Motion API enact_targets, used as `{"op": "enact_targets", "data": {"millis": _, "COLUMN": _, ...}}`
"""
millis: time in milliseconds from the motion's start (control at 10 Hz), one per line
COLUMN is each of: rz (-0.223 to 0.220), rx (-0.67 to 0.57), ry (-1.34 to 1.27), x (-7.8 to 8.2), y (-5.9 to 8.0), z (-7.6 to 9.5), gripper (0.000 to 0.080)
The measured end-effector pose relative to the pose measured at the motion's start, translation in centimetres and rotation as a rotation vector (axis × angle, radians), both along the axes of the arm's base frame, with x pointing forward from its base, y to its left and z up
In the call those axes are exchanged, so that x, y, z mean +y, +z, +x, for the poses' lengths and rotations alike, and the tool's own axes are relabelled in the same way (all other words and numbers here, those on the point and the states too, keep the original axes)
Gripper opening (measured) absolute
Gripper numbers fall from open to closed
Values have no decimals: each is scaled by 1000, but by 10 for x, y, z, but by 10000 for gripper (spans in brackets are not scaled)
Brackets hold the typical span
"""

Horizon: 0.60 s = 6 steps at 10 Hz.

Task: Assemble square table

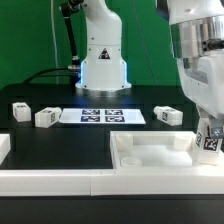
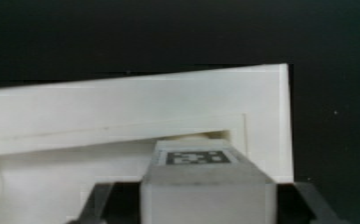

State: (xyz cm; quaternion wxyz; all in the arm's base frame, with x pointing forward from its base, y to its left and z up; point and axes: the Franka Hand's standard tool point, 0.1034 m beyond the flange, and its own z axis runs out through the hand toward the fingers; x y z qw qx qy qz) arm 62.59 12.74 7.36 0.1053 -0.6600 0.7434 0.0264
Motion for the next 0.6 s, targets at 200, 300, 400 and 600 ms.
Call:
{"op": "enact_targets", "data": {"millis": 200, "rz": -10, "rx": -12, "ry": 70, "x": -1, "y": 0, "z": 0, "gripper": 299}}
{"op": "enact_targets", "data": {"millis": 300, "rz": -39, "rx": -43, "ry": 268, "x": -4, "y": -1, "z": 0, "gripper": 470}}
{"op": "enact_targets", "data": {"millis": 400, "rz": -68, "rx": -64, "ry": 468, "x": -5, "y": -1, "z": 3, "gripper": 470}}
{"op": "enact_targets", "data": {"millis": 600, "rz": -96, "rx": -108, "ry": 632, "x": -2, "y": 0, "z": 6, "gripper": 638}}
